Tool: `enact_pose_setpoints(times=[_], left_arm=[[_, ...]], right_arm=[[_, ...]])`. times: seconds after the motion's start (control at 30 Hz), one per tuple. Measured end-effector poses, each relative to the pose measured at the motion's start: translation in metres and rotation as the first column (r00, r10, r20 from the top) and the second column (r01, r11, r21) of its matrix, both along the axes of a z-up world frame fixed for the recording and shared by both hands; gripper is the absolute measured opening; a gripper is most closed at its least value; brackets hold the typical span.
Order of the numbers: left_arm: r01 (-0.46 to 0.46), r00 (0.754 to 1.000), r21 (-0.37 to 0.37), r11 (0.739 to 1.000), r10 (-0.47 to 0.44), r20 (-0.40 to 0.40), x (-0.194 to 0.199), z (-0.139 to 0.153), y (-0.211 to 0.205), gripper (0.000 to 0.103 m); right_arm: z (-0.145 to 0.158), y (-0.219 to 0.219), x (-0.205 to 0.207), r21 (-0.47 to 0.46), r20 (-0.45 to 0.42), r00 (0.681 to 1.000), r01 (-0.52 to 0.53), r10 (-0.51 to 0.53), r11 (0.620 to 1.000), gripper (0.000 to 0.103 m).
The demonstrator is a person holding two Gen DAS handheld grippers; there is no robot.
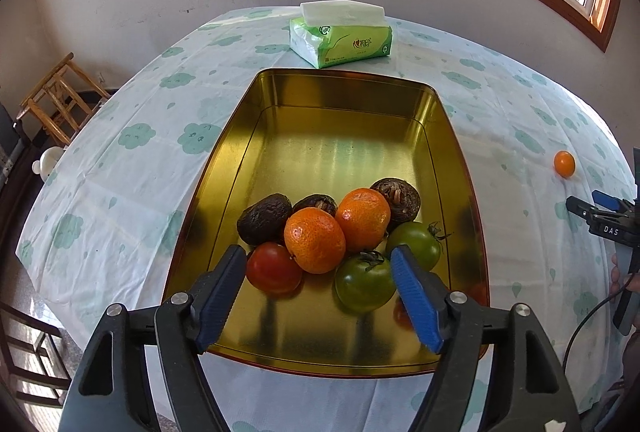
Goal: Organize fruits
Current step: 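Move the right gripper to the last tangerine and close on it, then carry the tangerine with the right gripper over the tin tray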
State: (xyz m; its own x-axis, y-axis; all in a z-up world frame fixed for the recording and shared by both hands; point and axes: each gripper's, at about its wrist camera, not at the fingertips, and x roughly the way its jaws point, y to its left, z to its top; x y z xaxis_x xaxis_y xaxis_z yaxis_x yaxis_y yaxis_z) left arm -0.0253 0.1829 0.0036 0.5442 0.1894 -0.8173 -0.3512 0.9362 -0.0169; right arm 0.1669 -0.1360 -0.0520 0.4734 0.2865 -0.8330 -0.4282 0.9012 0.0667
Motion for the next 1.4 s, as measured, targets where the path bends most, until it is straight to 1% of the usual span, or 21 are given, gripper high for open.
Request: enact_pose_setpoints(times=[0.07,0.2,0.3,0.47,0.53,0.67,0.73,0.8,0.87,0.93,1.1,1.4], left_arm=[[-0.003,1.000,0.006,1.000,0.003,0.005,-0.002,0.001,0.001,0.074],[-0.012,1.000,0.017,1.000,0.012,0.011,-0.006,0.002,0.005,0.076],[-0.022,1.000,0.025,0.999,0.021,0.013,-0.008,0.003,0.007,0.078],[-0.033,0.999,0.023,0.999,0.033,0.018,-0.011,0.003,0.010,0.078],[-0.038,0.999,0.029,0.999,0.037,0.019,-0.013,0.003,0.011,0.078],[-0.046,0.999,0.032,0.998,0.046,0.017,-0.015,0.001,0.014,0.078],[-0.045,0.999,0.031,0.999,0.045,0.018,-0.016,0.001,0.015,0.079],[-0.046,0.999,0.030,0.998,0.046,0.018,-0.016,0.002,0.015,0.083],[-0.042,0.999,0.030,0.999,0.041,0.023,-0.016,0.002,0.015,0.084],[-0.042,0.999,0.033,0.999,0.041,0.025,-0.017,0.002,0.014,0.085],[-0.045,0.999,0.031,0.999,0.044,0.025,-0.017,0.002,0.014,0.085],[-0.058,0.998,0.026,0.998,0.057,0.032,-0.024,0.005,0.015,0.088]], right_arm=[[0.002,0.005,0.004,0.000,0.013,1.000,0.011,-0.011,1.000,0.103],[0.005,0.014,0.013,0.026,0.010,1.000,0.021,-0.021,0.999,0.103],[0.008,0.024,0.015,0.008,0.029,1.000,0.010,-0.010,1.000,0.102],[0.008,0.032,0.022,0.022,0.019,1.000,0.019,-0.020,1.000,0.086],[0.007,0.031,0.025,0.038,0.012,0.999,0.033,-0.033,0.999,0.082],[0.006,0.030,0.029,0.049,-0.002,0.999,0.049,-0.049,0.998,0.070],[0.005,0.031,0.030,0.036,0.005,0.998,0.054,-0.055,0.998,0.067],[0.005,0.033,0.030,0.024,0.012,0.998,0.058,-0.058,0.998,0.064],[0.005,0.033,0.031,0.016,0.018,0.998,0.061,-0.061,0.998,0.055],[0.006,0.034,0.031,0.008,0.022,0.998,0.063,-0.063,0.998,0.050],[0.007,0.035,0.030,0.000,0.028,0.998,0.060,-0.060,0.998,0.040],[0.010,0.034,0.025,-0.001,0.030,0.998,0.057,-0.057,0.998,0.039]])
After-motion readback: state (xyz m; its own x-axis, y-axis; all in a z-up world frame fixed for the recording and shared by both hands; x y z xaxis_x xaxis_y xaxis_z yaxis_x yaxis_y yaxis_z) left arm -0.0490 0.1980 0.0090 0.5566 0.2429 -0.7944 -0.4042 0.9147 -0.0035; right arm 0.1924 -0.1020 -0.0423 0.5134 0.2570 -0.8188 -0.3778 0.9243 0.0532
